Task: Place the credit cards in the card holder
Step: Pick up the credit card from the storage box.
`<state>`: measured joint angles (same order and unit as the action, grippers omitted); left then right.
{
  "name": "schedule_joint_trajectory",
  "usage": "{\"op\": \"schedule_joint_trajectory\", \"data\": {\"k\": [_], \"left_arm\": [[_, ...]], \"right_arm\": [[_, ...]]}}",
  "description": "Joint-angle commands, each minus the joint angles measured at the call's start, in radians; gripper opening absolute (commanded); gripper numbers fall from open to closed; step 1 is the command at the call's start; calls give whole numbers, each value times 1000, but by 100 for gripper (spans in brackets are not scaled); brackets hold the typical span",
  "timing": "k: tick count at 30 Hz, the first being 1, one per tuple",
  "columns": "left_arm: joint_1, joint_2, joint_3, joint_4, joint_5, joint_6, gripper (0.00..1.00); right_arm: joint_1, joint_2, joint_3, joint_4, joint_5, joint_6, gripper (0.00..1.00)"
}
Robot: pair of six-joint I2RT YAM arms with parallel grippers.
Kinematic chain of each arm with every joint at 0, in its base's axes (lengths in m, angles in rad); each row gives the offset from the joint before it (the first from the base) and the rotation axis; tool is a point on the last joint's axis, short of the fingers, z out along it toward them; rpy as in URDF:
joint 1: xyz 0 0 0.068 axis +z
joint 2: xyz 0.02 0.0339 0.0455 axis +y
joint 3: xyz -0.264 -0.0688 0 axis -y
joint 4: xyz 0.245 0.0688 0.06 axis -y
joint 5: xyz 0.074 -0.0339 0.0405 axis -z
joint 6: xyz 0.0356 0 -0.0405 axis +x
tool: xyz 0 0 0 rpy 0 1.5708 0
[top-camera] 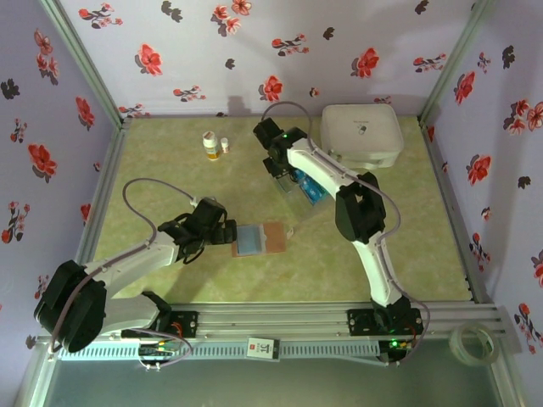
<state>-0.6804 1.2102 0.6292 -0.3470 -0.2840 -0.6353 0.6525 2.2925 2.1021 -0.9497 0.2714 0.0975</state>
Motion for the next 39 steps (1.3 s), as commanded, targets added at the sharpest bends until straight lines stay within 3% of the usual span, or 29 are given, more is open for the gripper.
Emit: {"op": "schedule_joint_trajectory", "data": {"k": [1, 20, 27, 39], "left_arm": [[8, -23, -17, 6, 8, 14, 100], [8, -21, -25, 10, 10, 10, 100], [8, -25, -21, 1, 10, 12, 100], [8, -13, 0, -27, 10, 25, 100]], "right_arm": [[-1, 28, 40, -47, 31, -26, 30], [-2, 51, 55, -64, 23, -54, 0], [-1, 11, 62, -74, 14, -85, 0], [-1, -236, -18, -21, -81, -24, 0]]}}
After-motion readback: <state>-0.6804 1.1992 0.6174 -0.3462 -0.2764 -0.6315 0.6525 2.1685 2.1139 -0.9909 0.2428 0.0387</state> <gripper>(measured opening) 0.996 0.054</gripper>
